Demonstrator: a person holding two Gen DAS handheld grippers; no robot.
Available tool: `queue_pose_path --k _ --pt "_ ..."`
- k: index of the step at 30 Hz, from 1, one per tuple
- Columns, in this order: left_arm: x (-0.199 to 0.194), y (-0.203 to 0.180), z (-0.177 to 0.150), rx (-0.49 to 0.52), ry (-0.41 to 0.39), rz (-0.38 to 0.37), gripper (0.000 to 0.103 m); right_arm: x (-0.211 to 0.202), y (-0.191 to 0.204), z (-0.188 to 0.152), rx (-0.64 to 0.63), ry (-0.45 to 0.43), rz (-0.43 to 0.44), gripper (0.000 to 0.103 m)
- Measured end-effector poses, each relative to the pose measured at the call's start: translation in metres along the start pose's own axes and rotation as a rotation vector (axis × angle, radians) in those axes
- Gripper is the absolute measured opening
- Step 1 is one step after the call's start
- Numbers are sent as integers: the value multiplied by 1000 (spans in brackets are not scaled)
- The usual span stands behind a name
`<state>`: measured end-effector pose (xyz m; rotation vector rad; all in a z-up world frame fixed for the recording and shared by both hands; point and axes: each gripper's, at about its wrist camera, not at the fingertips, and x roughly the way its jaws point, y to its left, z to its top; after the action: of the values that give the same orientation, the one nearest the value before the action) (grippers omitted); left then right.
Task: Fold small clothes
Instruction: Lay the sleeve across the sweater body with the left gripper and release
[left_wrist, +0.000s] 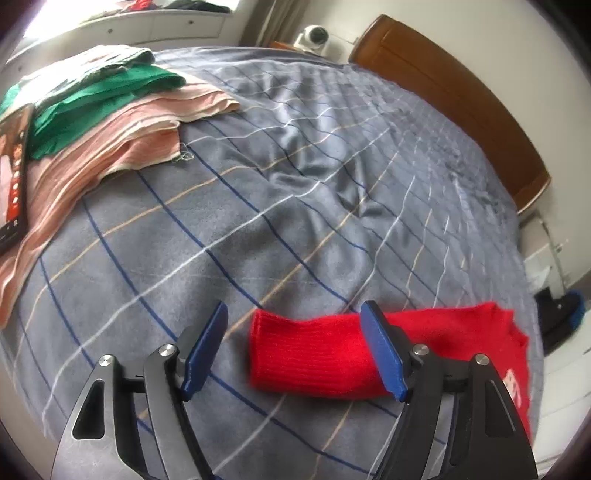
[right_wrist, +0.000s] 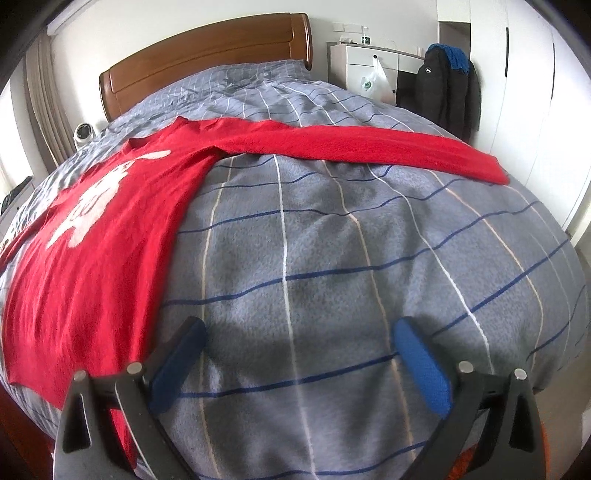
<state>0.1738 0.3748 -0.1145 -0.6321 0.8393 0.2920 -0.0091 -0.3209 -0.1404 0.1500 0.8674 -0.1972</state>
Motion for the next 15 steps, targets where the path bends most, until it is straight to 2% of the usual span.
queue_pose_path --k 2,3,6,7,8,9,10,13,15 --pt "3 -3 2 43 19 -12 75 1 2 0 -8 2 -7 102" --pt "11 -6 2 76 69 -15 75 1 3 0 -14 3 -11 103" --pt "22 -6 -3 130 123 15 71 1 4 -1 -17 3 -14 103" --pt "24 -6 -4 141 124 28 57 1 4 -1 -15 3 -11 103" --pt "24 -5 -5 142 122 23 18 1 4 -1 -14 2 -10 102" --pt "26 -3 -4 138 128 4 2 1 5 -1 -14 2 -10 103" --pt "24 -3 -1 132 114 -8 2 1 5 -1 -16 2 -12 103" --pt "10 -5 9 132 5 37 2 1 5 -2 -25 5 -20 103" --pt "12 -1 18 100 -16 65 2 1 6 -2 -29 4 -21 103"
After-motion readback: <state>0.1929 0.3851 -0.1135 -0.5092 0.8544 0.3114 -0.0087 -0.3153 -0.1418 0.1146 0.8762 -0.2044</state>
